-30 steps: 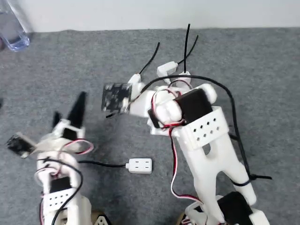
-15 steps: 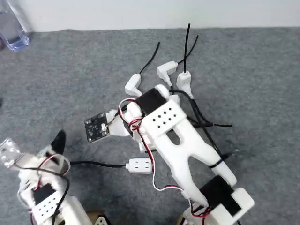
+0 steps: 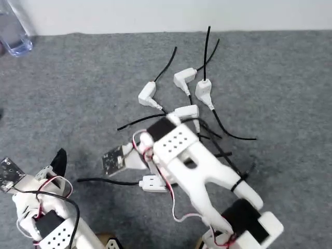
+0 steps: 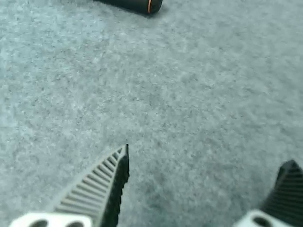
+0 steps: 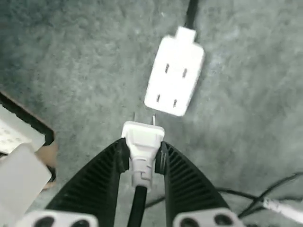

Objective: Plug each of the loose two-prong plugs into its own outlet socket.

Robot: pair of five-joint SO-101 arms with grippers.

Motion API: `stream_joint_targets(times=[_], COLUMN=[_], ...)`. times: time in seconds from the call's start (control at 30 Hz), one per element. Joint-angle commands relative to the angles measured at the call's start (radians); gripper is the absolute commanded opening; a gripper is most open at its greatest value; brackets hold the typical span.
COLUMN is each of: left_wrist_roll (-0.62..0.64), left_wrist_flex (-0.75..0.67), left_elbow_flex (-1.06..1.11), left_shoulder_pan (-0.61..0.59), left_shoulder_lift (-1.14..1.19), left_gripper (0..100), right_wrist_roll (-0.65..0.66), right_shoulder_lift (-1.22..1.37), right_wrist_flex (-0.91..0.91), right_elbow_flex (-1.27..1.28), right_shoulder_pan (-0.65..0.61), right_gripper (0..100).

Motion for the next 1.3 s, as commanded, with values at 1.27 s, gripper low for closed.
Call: stream_joint_targets(times=[1.27], left_wrist_roll=[-0.003], left_wrist_flex=[0.038], left_elbow_flex=[-0.008], left_shoulder_pan=[0.011], left_shoulder_lift=[-0.038], left_gripper=[45], right_wrist_roll=[0.080], right_shoulder_lift=[0.085], right_wrist_flex=[-0.143], right_elbow_flex=[-0.054], right_shoulder_pan=[0.033], right_gripper=[0.8])
